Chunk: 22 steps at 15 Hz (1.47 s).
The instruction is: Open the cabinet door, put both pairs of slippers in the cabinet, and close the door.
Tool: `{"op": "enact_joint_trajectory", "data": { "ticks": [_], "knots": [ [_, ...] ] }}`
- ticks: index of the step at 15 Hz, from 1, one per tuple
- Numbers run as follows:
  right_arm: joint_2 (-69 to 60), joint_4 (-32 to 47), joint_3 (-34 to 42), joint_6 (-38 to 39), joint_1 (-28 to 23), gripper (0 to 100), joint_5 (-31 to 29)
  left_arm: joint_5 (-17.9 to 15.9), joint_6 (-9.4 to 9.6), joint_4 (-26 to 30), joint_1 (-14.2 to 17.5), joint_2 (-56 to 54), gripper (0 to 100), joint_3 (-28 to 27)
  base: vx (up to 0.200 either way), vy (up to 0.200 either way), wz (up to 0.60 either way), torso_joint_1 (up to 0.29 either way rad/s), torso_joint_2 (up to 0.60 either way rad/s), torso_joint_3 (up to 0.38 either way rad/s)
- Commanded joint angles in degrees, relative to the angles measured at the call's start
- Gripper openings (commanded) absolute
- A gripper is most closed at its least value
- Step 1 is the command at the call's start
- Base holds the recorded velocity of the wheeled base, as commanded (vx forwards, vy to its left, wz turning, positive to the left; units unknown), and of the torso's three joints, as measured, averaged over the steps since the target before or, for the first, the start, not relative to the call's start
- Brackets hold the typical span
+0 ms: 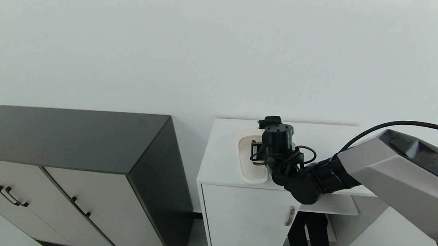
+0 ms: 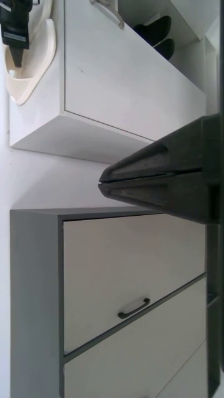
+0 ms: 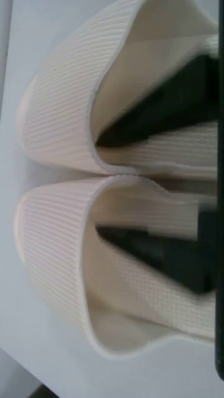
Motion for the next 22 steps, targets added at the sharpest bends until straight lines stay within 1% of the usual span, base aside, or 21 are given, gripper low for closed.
{"op": "enact_joint_trajectory", "data": {
  "ticks": [1, 7, 12, 14, 16, 19, 21, 22],
  "knots": [
    [1.3, 0.0, -1.3, 0.0, -0.1, 0, 0.0, 0.0, 0.0, 0.0, 0.0, 0.1, 0, 0.0, 0.0, 0.0, 0.0, 0.0, 0.0, 0.0],
    [-0.7, 0.1, -0.9, -0.1, -0.1, 0, -0.2, 0.0, 0.0, 0.0, 0.0, 0.1, 0, 0.0, 0.0, 0.0, 0.0, 0.0, 0.0, 0.0],
    [-7.5, 0.0, 6.4, -0.5, 0.2, 0, -1.5, 0.0, 0.0, 0.0, 0.0, 0.1, 0, 0.0, 0.0, 0.0, 0.0, 0.0, 0.0, 0.0],
    [-11.8, -0.1, 11.5, -0.4, 1.0, 0, -1.6, 0.0, 0.0, 0.0, 0.0, 0.1, 0, 0.0, 0.0, 0.0, 0.0, 0.0, 0.0, 0.0],
    [-16.8, -0.2, 17.5, -0.3, 2.5, 0, -1.6, 0.0, 0.0, 0.0, 0.0, 0.1, 0, 0.0, 0.0, 0.0, 0.0, 0.0, 0.0, 0.0],
    [-25.6, -0.2, 26.4, -0.2, 7.8, 0, -1.5, 0.0, 0.0, 0.0, 0.0, 0.1, 0, 0.0, 0.0, 0.0, 0.0, 0.0, 0.0, 0.0],
    [-29.0, 0.0, 28.2, -0.4, 10.9, 0, -1.6, 0.0, 0.0, 0.0, 0.0, 0.1, 0, 0.0, 0.0, 0.0, 0.0, 0.0, 0.0, 0.0],
    [-29.3, 0.1, 28.2, -0.4, 11.5, 0, -1.6, 0.0, 0.0, 0.0, 0.0, 0.1, 0, 0.0, 0.0, 0.0, 0.0, 0.0, 0.0, 0.0]
  ]
}}
